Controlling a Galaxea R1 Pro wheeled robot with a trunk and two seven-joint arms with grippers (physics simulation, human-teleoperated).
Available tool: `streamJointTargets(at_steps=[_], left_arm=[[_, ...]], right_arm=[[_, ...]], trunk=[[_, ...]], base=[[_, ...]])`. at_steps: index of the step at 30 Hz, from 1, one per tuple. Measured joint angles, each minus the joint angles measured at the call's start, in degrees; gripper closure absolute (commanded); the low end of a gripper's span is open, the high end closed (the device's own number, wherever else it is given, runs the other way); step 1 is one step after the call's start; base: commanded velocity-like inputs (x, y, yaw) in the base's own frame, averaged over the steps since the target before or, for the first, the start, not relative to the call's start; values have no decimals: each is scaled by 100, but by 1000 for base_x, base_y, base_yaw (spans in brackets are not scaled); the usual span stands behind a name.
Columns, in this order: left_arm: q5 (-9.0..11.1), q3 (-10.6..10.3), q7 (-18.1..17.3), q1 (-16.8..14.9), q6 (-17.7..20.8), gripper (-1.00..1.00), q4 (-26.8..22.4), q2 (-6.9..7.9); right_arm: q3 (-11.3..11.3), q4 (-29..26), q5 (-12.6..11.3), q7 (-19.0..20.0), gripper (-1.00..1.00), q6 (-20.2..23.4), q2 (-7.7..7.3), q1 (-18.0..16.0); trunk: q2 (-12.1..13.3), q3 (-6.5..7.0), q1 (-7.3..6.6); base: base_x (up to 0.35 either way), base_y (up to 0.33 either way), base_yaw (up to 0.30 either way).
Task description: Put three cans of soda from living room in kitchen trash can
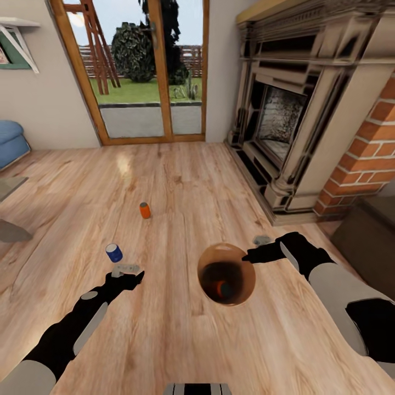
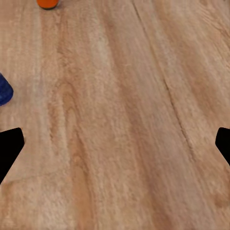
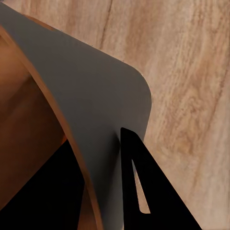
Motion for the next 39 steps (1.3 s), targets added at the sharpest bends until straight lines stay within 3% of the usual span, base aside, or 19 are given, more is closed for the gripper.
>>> streamJointTargets(at_steps=[19, 26, 39], left_arm=[[-13, 20, -100, -5, -37, -100, 65, -1], [-46, 32, -113, -7, -954, -100, 913, 3], [-61, 5, -122, -8, -1142, -100, 1148, 4]], right_arm=[[-13, -14, -9, 10, 100, 2, -18, 1], [-18, -15, -15, 6, 100, 4, -22, 1], [-98, -22, -6, -44, 100, 10, -110, 0]], trunk=[[0, 15, 0], [0, 41, 0], [0, 111, 0]], base=[[261, 82, 248], [315, 40, 245], [321, 2, 183]])
